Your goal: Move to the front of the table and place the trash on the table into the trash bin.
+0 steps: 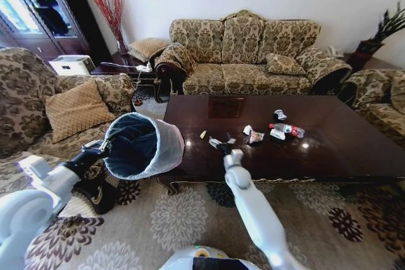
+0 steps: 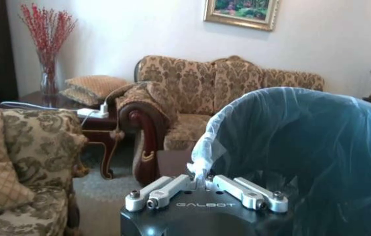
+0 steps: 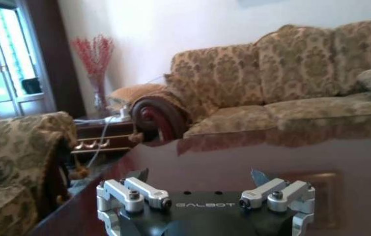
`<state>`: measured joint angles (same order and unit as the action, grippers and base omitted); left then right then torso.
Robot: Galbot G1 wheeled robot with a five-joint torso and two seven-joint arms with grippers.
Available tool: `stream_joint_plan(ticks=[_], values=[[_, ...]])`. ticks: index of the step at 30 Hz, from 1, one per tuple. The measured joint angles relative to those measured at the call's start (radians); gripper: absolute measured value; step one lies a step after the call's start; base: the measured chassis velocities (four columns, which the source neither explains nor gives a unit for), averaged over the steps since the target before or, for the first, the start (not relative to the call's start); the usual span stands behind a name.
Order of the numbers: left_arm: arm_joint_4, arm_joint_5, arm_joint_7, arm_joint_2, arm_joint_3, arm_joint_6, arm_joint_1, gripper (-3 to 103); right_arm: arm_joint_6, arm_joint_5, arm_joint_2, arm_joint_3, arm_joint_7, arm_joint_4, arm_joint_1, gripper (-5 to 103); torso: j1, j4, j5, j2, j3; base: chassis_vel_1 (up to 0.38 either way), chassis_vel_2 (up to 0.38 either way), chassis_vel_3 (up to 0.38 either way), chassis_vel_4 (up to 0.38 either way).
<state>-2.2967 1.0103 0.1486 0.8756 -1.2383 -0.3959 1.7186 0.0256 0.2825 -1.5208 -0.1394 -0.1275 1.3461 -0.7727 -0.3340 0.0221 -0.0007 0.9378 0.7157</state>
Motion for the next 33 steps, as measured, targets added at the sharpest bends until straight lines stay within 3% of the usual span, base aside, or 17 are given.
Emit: stream_joint_plan(ticks=[5, 10, 16, 20, 22, 26, 33], values=[[0.006, -0.001, -0.027, -0.032, -0.005, -0.038, 0.009, 0, -0.035, -0.046, -0.079, 0.015, -0.008, -0.22, 0.129, 100, 0.0, -0.0006, 0.0007, 0.0, 0.0, 0.0, 0.0, 0.0, 0.0], [0.019, 0.001, -0.035, -0.059, -0.007, -0.049, 0.01, 0, -0.079, -0.1, -0.091, -0.027, -0.015, -0.424, 0.212, 101, 0.0, -0.0014, 0.0003, 0.0, 0.0, 0.0, 0.0, 0.0, 0.0], [0.021, 0.006, -0.036, -0.065, -0.001, -0.049, 0.008, 0, -0.119, -0.125, -0.09, -0.063, 0.008, -0.56, 0.269, 87, 0.0, -0.0009, 0.0007, 0.0, 0.0, 0.0, 0.0, 0.0, 0.0], [0.023, 0.006, -0.036, -0.064, 0.0, -0.049, 0.005, 0, -0.12, -0.125, -0.089, -0.063, 0.026, -0.566, 0.271, 79, 0.0, -0.0005, 0.0007, 0.0, 0.0, 0.0, 0.0, 0.0, 0.0], [0.023, 0.006, -0.035, -0.06, 0.0, -0.049, 0.005, 0, -0.128, -0.112, -0.089, -0.062, 0.047, -0.562, 0.269, 69, 0.0, -0.0006, 0.0007, 0.0, 0.0, 0.0, 0.0, 0.0, 0.0], [0.023, 0.005, -0.033, -0.052, 0.0, -0.049, 0.007, 0, -0.134, -0.101, -0.088, -0.046, 0.069, -0.526, 0.25, 63, 0.0, -0.0008, 0.0007, 0.0, 0.0, 0.0, 0.0, 0.0, 0.0], [0.017, 0.0, -0.032, -0.041, 0.0, -0.048, 0.012, 0, -0.121, -0.104, -0.088, -0.012, 0.082, -0.492, 0.227, 84, 0.0, -0.0005, 0.0007, 0.0, 0.0, 0.0, 0.0, 0.0, 0.0]])
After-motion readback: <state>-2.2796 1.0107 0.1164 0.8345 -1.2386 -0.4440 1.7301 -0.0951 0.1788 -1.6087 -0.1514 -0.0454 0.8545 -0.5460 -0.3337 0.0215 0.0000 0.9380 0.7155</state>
